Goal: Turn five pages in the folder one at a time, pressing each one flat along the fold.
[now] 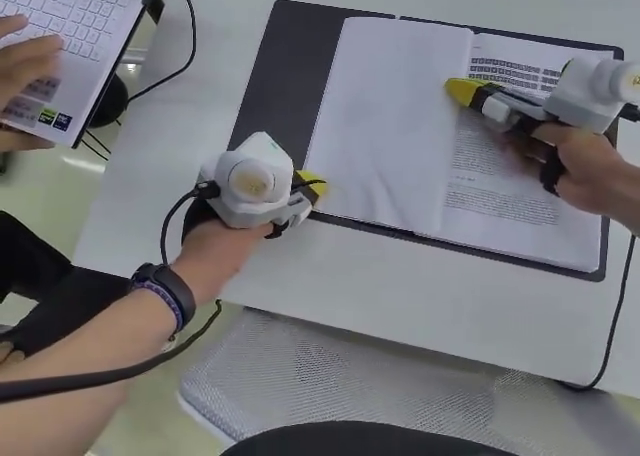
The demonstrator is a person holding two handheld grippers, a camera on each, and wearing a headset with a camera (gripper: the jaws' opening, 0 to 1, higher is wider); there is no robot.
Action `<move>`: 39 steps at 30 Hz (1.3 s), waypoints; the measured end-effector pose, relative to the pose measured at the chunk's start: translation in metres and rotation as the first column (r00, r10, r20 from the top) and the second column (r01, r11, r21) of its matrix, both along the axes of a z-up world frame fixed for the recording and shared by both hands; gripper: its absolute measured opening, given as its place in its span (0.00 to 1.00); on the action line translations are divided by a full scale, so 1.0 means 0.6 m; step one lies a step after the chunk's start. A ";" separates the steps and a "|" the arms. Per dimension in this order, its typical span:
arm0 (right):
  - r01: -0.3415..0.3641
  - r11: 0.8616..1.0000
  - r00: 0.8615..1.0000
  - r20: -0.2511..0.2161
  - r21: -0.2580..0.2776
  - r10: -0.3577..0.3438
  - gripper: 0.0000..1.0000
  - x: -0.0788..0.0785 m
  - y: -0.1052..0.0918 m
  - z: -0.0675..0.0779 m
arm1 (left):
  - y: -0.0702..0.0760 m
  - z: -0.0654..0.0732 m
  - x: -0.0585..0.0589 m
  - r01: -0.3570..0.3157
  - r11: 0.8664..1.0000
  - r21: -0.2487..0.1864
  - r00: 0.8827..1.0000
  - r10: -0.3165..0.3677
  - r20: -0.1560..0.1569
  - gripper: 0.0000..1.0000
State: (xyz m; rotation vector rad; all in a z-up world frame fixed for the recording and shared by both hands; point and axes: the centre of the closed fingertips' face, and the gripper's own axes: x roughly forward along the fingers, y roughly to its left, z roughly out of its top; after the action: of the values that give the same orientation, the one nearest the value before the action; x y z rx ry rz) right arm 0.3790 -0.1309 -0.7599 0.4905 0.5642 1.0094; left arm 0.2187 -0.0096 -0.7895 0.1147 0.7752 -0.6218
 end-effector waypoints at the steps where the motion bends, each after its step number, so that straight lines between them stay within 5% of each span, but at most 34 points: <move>1: 0.004 1.000 1.000 0.001 -0.001 -0.004 0.00 0.005 0.000 0.000 | 0.000 0.000 0.000 0.000 1.000 0.000 1.000 0.000 0.000 0.00; 7: 0.077 0.997 0.997 -0.007 0.024 -0.077 0.00 0.069 -0.017 -0.011 | -0.001 0.002 -0.001 -0.001 1.000 0.000 1.000 0.001 0.007 0.00; 20: 0.172 0.985 0.985 0.012 -0.002 -0.172 0.00 0.127 -0.026 -0.021 | 0.002 -0.001 -0.001 0.002 1.000 -0.003 1.000 -0.002 0.004 0.00; 28: 0.230 0.973 0.973 0.000 0.008 -0.230 0.00 0.155 -0.032 -0.022 | 0.001 -0.001 -0.001 -0.006 1.000 -0.003 1.000 0.006 0.005 0.00; 39: 0.229 0.973 0.973 0.003 0.008 -0.229 0.00 0.154 -0.033 -0.020 | -0.002 0.000 -0.001 -0.006 1.000 -0.005 1.000 0.006 0.004 0.00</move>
State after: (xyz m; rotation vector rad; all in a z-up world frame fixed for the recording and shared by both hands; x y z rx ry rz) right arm 0.4715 -0.1506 -0.7720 0.5474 0.4879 0.7924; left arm 0.2180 -0.0105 -0.7896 0.1096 0.7695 -0.6179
